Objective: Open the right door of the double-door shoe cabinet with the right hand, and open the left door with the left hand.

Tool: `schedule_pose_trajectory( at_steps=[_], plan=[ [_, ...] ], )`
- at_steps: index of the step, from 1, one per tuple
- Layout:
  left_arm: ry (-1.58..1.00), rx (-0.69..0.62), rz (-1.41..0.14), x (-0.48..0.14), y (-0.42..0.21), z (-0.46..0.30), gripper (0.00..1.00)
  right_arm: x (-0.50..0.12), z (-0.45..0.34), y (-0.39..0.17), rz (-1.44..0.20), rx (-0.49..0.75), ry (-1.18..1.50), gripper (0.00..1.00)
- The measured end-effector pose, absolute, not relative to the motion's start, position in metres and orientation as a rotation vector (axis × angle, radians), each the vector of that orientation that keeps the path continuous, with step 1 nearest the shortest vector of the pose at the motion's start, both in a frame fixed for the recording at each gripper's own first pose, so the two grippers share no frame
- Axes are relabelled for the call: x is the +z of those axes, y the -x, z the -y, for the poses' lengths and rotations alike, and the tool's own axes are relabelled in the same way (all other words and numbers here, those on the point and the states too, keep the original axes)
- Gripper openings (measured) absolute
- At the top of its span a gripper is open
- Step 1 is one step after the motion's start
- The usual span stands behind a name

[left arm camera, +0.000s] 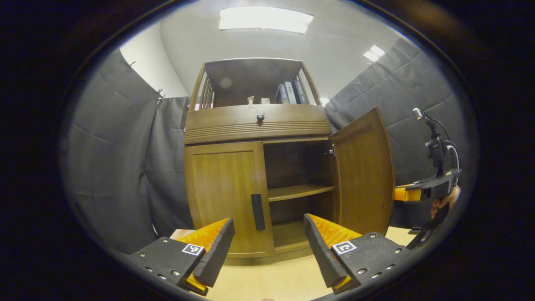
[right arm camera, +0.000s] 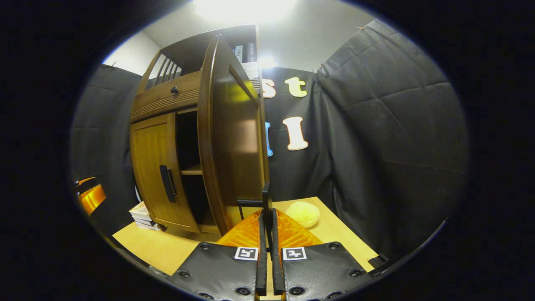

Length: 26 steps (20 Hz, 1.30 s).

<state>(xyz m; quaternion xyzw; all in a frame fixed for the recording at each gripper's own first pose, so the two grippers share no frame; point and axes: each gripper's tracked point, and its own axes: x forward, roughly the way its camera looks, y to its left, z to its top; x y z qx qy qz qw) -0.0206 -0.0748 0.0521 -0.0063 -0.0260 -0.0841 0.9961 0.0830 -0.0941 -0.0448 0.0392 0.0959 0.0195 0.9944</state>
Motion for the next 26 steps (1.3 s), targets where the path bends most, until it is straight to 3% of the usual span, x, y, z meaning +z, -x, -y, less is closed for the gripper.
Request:
schedule_pose_trajectory(
  at_steps=[6,7,14,15,16,17,21,26],
  plan=[
    [0.019,-0.172,0.046,0.051,0.018,0.076,0.95,-0.036,0.12,-0.067,-0.181,-0.031,-0.079,0.05],
    [0.02,-0.169,0.045,0.051,0.017,0.076,0.96,-0.031,0.127,-0.065,-0.169,-0.055,-0.067,0.0],
    [0.005,-0.13,0.049,0.052,0.017,0.071,0.96,-0.017,0.137,-0.014,-0.125,-0.098,-0.043,0.02],
    [0.004,-0.125,0.048,0.051,0.016,0.072,0.96,-0.014,0.139,-0.008,-0.119,-0.105,-0.037,0.12],
    [0.002,-0.119,0.05,0.052,0.015,0.071,0.96,-0.014,0.139,-0.002,-0.118,-0.109,-0.036,0.06],
    [-0.001,-0.117,0.054,0.051,0.014,0.071,0.96,-0.013,0.138,0.003,-0.119,-0.111,-0.036,0.13],
    [-0.005,-0.11,0.049,0.048,0.011,0.071,0.96,-0.015,0.14,0.023,-0.108,-0.13,-0.055,1.0],
    [-0.017,-0.096,0.036,0.044,0.007,0.066,0.96,-0.014,0.146,0.035,-0.097,-0.158,-0.049,0.92]
  ],
)
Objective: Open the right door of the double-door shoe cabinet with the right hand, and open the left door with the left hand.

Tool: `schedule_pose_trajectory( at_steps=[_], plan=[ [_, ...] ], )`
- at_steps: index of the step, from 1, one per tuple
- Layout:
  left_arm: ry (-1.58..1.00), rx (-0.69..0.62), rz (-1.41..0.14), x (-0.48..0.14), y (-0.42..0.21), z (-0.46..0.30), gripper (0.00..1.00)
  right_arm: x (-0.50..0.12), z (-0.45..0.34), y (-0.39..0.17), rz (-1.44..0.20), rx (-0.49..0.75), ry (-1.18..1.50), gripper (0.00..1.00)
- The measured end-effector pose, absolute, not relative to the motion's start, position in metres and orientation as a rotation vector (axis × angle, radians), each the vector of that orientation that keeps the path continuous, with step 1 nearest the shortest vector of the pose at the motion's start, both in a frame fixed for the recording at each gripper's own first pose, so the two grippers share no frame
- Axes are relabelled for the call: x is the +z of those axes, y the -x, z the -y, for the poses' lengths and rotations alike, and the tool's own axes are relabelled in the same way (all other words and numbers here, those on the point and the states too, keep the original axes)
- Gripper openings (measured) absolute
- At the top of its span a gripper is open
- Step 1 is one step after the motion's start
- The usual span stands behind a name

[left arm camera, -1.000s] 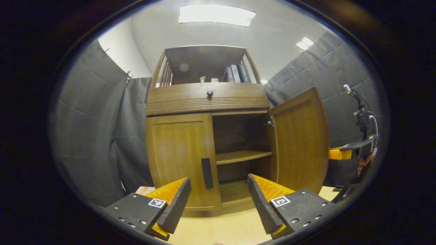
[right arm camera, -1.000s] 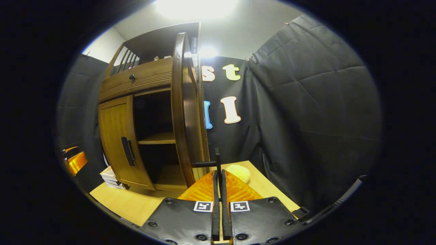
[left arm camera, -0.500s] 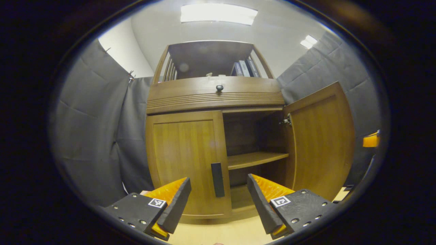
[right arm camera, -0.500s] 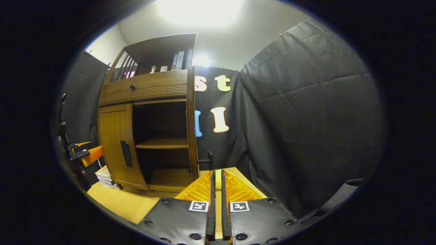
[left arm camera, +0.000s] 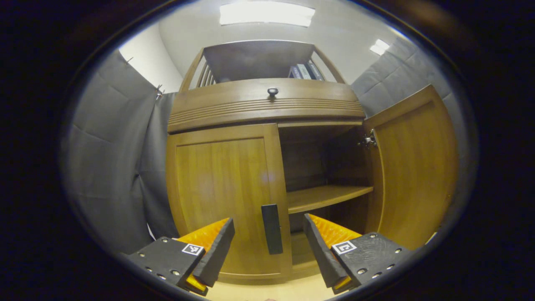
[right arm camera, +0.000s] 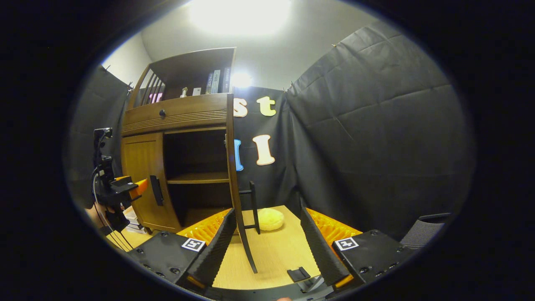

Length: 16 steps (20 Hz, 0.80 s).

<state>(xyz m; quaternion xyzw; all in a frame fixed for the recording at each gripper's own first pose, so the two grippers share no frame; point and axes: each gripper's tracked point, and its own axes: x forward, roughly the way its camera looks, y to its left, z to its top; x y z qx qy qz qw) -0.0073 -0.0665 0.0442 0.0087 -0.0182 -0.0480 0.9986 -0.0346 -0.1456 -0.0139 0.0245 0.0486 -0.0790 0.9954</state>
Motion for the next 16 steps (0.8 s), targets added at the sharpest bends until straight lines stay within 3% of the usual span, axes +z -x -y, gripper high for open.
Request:
schedule_pose_trajectory(
  at_steps=[6,15,16],
  plan=[
    [0.034,-0.079,0.004,0.037,0.005,0.071,0.96,-0.022,0.146,0.042,-0.127,-0.165,-0.033,1.0],
    [0.03,-0.081,-0.077,0.024,0.01,0.071,0.96,-0.026,0.151,0.049,-0.146,-0.182,-0.022,0.96],
    [0.035,-0.08,-0.083,0.025,0.01,0.074,0.89,-0.026,0.15,0.049,-0.144,-0.183,-0.021,0.96]
  ],
)
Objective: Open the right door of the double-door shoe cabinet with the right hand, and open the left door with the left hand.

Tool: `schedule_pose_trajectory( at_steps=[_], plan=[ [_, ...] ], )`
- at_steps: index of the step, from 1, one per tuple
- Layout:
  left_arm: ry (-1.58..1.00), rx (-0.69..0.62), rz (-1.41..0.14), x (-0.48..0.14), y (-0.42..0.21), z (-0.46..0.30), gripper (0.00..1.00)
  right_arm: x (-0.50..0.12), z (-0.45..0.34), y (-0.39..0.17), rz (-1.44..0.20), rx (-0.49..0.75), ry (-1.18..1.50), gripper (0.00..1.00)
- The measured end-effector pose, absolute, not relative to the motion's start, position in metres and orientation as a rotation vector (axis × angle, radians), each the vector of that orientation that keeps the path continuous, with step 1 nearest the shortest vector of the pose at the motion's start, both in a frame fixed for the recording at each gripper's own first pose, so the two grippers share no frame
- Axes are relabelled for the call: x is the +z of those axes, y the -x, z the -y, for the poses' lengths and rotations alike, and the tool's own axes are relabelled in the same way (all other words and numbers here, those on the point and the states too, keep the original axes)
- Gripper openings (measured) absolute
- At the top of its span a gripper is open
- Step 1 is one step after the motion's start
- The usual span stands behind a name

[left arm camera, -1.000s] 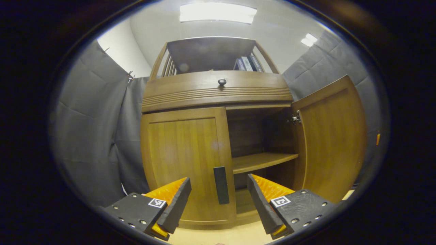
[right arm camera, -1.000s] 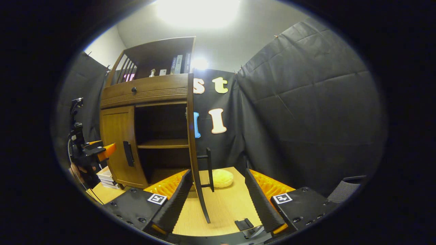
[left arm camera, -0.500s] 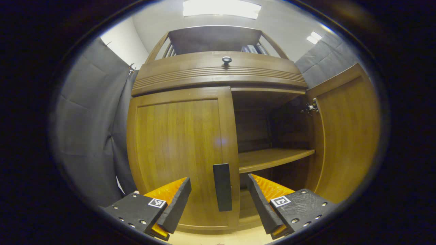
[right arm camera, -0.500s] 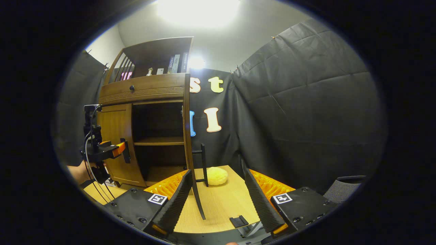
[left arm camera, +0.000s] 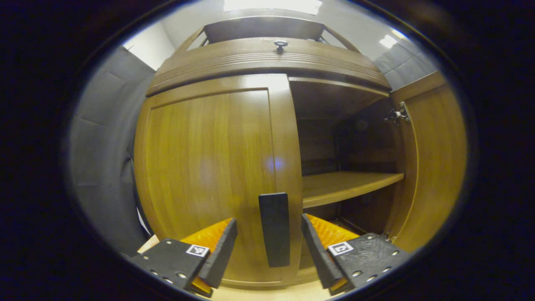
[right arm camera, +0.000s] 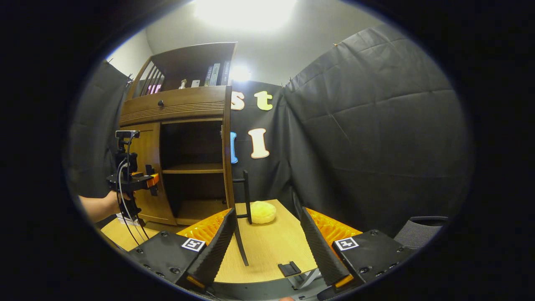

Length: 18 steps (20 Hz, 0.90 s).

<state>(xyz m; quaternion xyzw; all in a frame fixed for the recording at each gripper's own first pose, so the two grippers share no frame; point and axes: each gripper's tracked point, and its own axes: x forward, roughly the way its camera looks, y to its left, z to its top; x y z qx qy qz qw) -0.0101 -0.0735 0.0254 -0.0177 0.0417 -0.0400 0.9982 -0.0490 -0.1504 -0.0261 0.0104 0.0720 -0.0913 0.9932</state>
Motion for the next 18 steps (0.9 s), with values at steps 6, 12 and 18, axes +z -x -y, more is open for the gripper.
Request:
schedule_pose_trajectory(
  at_steps=[6,12,18],
  plan=[
    [0.015,-0.083,-0.103,0.017,0.003,0.073,0.41,-0.029,0.146,0.047,-0.149,-0.17,-0.019,0.92],
    [0.059,-0.076,-0.118,0.02,0.003,0.077,0.17,-0.028,0.144,0.041,-0.14,-0.155,-0.017,0.96],
    [0.066,-0.089,-0.121,0.023,0.033,0.069,0.22,-0.026,0.127,0.032,-0.123,-0.103,-0.028,0.92]
  ],
)
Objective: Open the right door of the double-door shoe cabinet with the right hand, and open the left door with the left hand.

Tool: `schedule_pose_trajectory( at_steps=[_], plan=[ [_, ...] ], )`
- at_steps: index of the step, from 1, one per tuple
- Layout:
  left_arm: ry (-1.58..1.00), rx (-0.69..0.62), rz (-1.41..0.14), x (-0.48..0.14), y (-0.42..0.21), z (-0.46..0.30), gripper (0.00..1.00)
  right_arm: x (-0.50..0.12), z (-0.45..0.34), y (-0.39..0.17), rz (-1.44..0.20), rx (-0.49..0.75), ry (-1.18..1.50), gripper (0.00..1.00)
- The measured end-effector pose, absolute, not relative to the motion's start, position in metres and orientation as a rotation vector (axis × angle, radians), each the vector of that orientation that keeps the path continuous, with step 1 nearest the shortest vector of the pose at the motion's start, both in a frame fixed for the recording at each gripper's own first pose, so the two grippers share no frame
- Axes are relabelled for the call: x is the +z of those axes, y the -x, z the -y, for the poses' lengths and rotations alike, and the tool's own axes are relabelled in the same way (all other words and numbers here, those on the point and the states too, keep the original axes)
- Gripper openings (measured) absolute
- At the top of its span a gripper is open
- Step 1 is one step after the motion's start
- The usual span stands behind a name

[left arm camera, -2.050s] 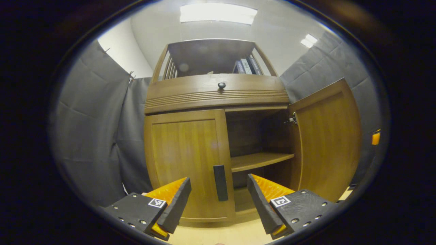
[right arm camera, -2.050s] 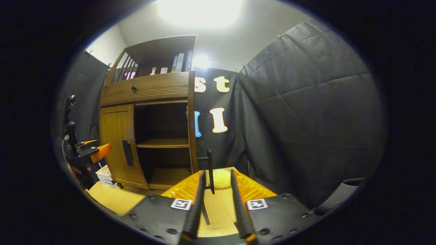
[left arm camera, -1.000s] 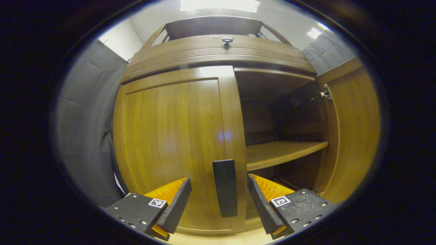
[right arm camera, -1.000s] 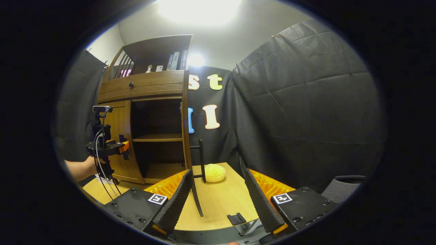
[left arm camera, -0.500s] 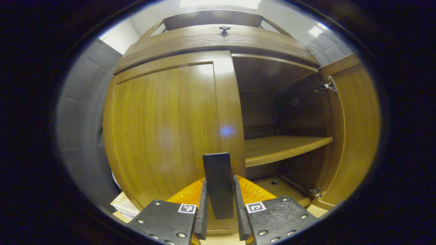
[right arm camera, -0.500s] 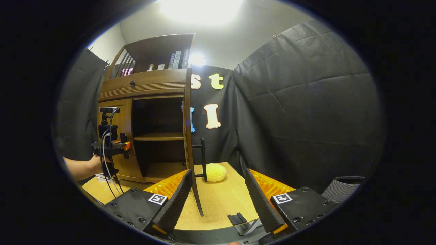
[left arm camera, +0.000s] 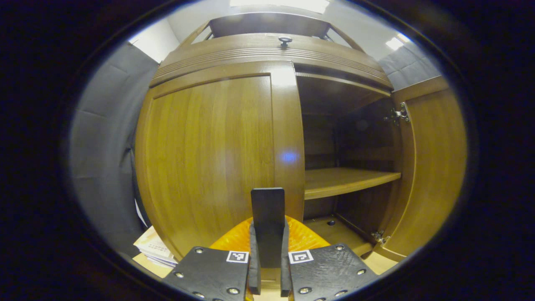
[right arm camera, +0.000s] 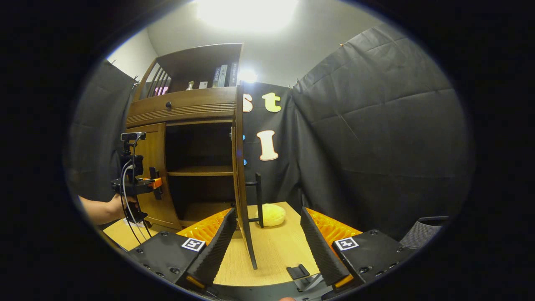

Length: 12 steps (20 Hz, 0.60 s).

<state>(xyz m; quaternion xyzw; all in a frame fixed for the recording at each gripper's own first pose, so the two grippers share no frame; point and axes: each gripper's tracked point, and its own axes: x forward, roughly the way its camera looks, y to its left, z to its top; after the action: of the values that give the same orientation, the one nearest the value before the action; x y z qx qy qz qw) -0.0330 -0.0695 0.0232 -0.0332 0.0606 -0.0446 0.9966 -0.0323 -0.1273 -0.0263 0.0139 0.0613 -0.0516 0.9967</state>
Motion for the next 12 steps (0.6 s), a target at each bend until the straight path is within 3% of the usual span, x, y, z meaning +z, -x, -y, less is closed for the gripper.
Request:
schedule_pose_trajectory(
  at_steps=[1,4,11,12],
  plan=[
    [0.067,-0.089,-0.122,0.024,0.04,0.067,0.22,-0.026,0.123,0.031,-0.121,-0.091,-0.029,0.96],
    [0.076,-0.082,-0.122,0.026,0.061,0.058,0.22,-0.027,0.112,0.025,-0.119,-0.057,-0.035,0.92],
    [0.089,-0.067,-0.124,0.031,0.111,0.032,0.22,-0.035,0.079,0.014,-0.126,0.032,-0.046,0.97],
    [0.092,-0.063,-0.125,0.032,0.116,0.027,0.22,-0.035,0.073,0.011,-0.127,0.045,-0.047,0.92]
  ],
)
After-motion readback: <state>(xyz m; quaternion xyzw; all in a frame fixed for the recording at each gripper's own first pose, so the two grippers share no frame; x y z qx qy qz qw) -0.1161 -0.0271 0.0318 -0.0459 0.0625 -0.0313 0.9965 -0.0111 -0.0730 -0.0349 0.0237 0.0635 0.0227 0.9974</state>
